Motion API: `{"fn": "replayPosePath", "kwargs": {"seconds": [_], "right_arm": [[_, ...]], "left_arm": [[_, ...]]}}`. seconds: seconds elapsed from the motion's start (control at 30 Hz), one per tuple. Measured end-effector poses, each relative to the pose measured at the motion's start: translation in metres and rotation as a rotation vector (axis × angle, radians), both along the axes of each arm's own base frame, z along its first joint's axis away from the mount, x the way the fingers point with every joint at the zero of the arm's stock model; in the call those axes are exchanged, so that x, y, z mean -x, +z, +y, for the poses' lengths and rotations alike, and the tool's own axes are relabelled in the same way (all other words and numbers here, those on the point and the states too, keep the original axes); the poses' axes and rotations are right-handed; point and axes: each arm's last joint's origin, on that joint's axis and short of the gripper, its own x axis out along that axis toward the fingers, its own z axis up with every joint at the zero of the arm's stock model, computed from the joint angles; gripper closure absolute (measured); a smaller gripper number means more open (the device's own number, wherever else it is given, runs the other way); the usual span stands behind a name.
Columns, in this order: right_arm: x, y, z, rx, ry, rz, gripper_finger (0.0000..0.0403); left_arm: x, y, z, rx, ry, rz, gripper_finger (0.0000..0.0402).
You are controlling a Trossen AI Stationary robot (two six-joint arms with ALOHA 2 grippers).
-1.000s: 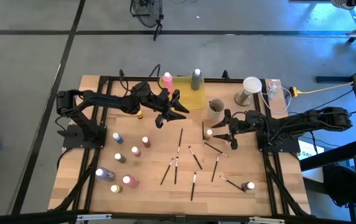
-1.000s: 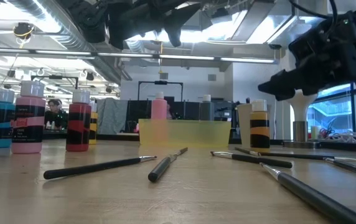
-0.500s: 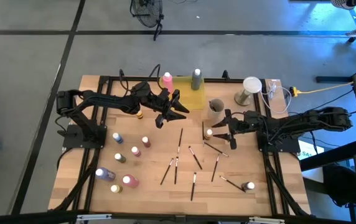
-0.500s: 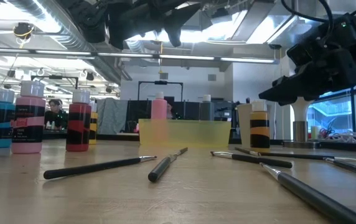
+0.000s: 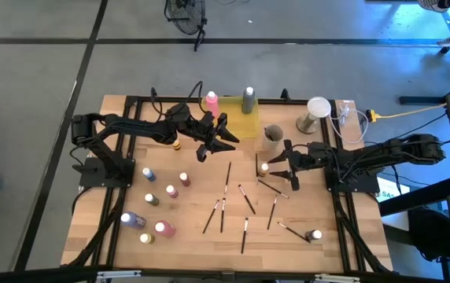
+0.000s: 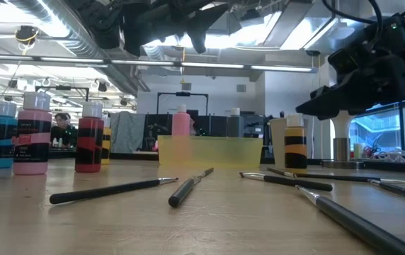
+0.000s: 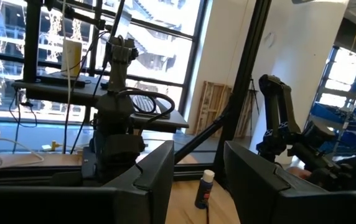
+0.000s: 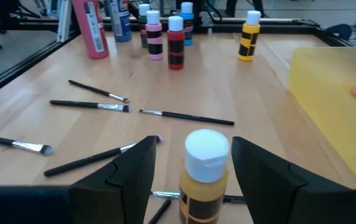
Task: Pick & Place Paint Supplies
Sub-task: Put the small yellow paint bottle into the yellow bin
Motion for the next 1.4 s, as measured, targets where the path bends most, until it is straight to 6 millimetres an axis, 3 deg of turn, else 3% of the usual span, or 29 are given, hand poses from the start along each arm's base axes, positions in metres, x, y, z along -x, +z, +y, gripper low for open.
{"fn": "replayPosePath", "kwargs": {"seconds": [0.8,1.4], "right_arm": [[-0.001,-0.003,0.003,0.016,-0.03,0.025,0.0189],[-0.032,-0.007,-0.001,0.053,-0.086,0.132,0.0189]], "left_arm": [[0.0,0.0,0.0,-0.022,0.004,-0.009,0.0265],[0.0,0.0,0.0,-0.014,0.007,-0.006,0.0265]]}}
